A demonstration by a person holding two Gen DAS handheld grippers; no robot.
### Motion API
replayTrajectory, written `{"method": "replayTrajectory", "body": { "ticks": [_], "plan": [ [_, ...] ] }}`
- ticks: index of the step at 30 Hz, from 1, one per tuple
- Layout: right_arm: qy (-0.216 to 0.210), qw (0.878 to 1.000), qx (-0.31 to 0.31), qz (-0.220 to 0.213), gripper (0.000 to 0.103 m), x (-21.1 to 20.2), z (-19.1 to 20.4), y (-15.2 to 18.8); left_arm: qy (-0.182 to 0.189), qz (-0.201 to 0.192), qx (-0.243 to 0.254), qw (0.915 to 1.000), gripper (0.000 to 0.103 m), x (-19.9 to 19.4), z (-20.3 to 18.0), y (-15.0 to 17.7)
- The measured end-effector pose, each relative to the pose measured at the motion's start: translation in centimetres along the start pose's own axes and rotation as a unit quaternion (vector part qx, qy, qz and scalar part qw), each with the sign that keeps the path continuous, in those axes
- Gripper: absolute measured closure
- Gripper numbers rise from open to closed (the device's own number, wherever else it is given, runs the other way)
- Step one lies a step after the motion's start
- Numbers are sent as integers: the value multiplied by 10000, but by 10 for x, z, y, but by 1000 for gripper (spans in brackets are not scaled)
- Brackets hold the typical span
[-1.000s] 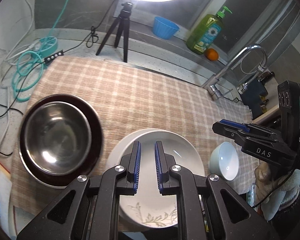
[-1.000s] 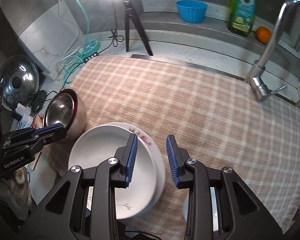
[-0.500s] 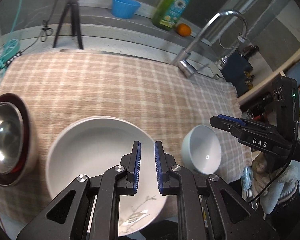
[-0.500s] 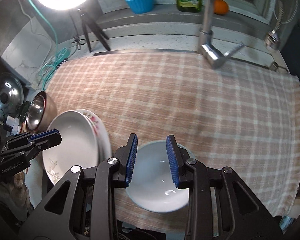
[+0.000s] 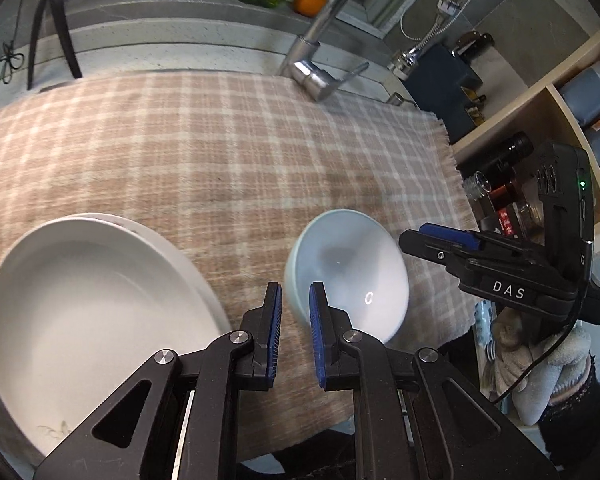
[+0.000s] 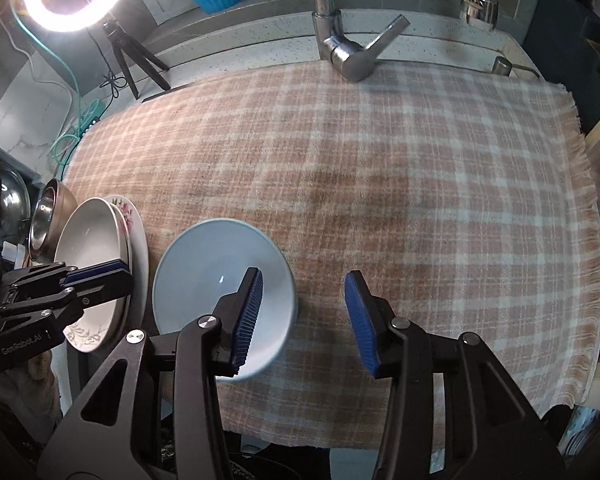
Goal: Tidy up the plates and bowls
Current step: 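Move the right gripper to the pale ceramic bowl and grasp its rim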
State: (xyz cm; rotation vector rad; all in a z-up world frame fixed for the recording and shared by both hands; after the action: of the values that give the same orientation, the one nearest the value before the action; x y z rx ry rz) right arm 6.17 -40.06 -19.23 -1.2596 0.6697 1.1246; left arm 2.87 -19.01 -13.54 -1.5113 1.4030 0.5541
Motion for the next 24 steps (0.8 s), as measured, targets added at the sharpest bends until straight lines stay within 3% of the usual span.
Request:
{"method": "replayTrajectory", "body": {
  "ticks": [6, 10, 15, 24],
  "plan": [
    [-146, 9997, 99, 152, 59, 11, -9, 10, -58, 108, -7, 9999, 90, 17, -7, 1],
    [-243, 9994, 123, 226, 70, 15, -11, 12, -81, 127, -24, 9999, 90, 21, -7, 0],
    [-260, 9993, 57, 262, 71, 19, -8, 12, -184, 146, -46, 9997, 90, 24, -6, -1],
    [-420, 9983, 96, 393, 86, 29, -6, 12, -174, 189, -50, 9997, 90, 29, -2, -1]
  ]
}}
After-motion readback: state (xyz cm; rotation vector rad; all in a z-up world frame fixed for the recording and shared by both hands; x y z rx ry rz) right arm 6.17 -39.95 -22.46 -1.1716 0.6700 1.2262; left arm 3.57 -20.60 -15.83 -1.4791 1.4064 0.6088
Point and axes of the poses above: each gripper's, at about its wrist camera, not at the fingertips, and x roughly the way its jaws point, z to its left, y to its underside, the point moved 1 cm from there along x, roughly the way its jaws point, and after that the axes turned 1 degree about -x, right-handed, at the moved point
